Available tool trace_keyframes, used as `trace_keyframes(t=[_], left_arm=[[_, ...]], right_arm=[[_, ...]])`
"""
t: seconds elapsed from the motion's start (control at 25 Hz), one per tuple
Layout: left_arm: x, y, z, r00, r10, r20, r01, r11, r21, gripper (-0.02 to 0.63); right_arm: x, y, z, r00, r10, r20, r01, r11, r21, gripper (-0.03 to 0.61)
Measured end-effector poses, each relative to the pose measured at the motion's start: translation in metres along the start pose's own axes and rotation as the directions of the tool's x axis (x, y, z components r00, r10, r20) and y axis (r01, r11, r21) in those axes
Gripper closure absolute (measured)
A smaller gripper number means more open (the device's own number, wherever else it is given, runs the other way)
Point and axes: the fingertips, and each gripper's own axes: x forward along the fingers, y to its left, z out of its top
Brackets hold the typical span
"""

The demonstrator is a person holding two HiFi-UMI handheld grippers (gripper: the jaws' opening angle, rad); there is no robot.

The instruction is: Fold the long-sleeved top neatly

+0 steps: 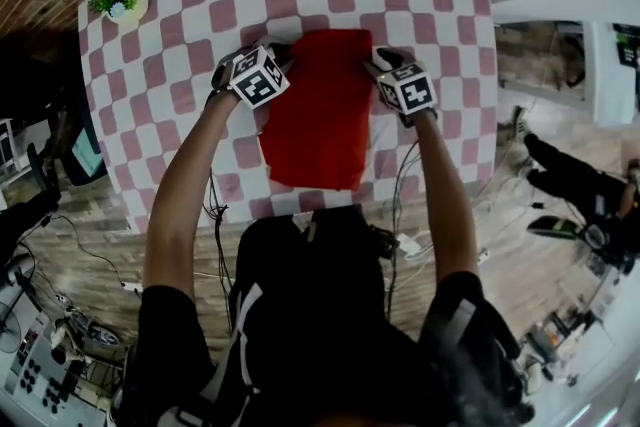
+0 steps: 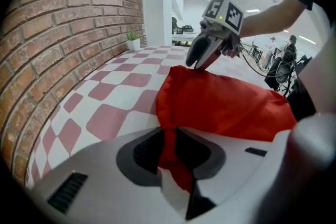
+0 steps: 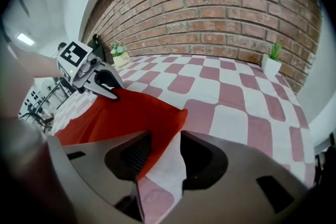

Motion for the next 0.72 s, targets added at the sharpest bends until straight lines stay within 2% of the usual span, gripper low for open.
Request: trace_keyframes(t=[0.08, 0.16, 0.24, 0.44, 0.56, 0.72], left_arm=[[0.0, -0.001, 0.001, 1.0, 0.007, -0.006, -0.006, 0.999, 0.031, 0.529], [0.0, -0.001, 0.001, 1.0, 0.007, -0.01, -0.007, 0.998, 0.058, 0.529], [0.0, -0.002, 0.0, 1.0, 0.003, -0.015, -0.001, 0.997, 0.075, 0.529], [-0.001, -0.001, 0.001, 1.0, 0.0, -0.02, 0.003, 0.993, 0.118, 0.529], [-0.001, -0.001, 0.002, 1.0, -0.01, -0.02, 0.012, 0.991, 0.133, 0.529], [-0.001, -0.001, 0.002, 1.0, -0.015, -0.019, 0.018, 0.99, 0.138, 0.529]], right_arm=[[-0.004, -0.005, 0.004, 1.0, 0.023, -0.018, -0.024, 0.997, -0.067, 0.406], [-0.009, -0.005, 0.008, 0.995, 0.077, -0.058, -0.084, 0.988, -0.132, 0.396], [-0.008, -0.005, 0.011, 0.985, 0.122, -0.12, -0.145, 0.968, -0.206, 0.376], [0.004, -0.017, 0.027, 0.965, 0.128, -0.228, -0.208, 0.905, -0.372, 0.354], [0.009, -0.013, 0.036, 0.943, 0.152, -0.295, -0.27, 0.87, -0.413, 0.347], [0.025, -0.015, 0.028, 0.904, 0.169, -0.393, -0.34, 0.84, -0.422, 0.344]])
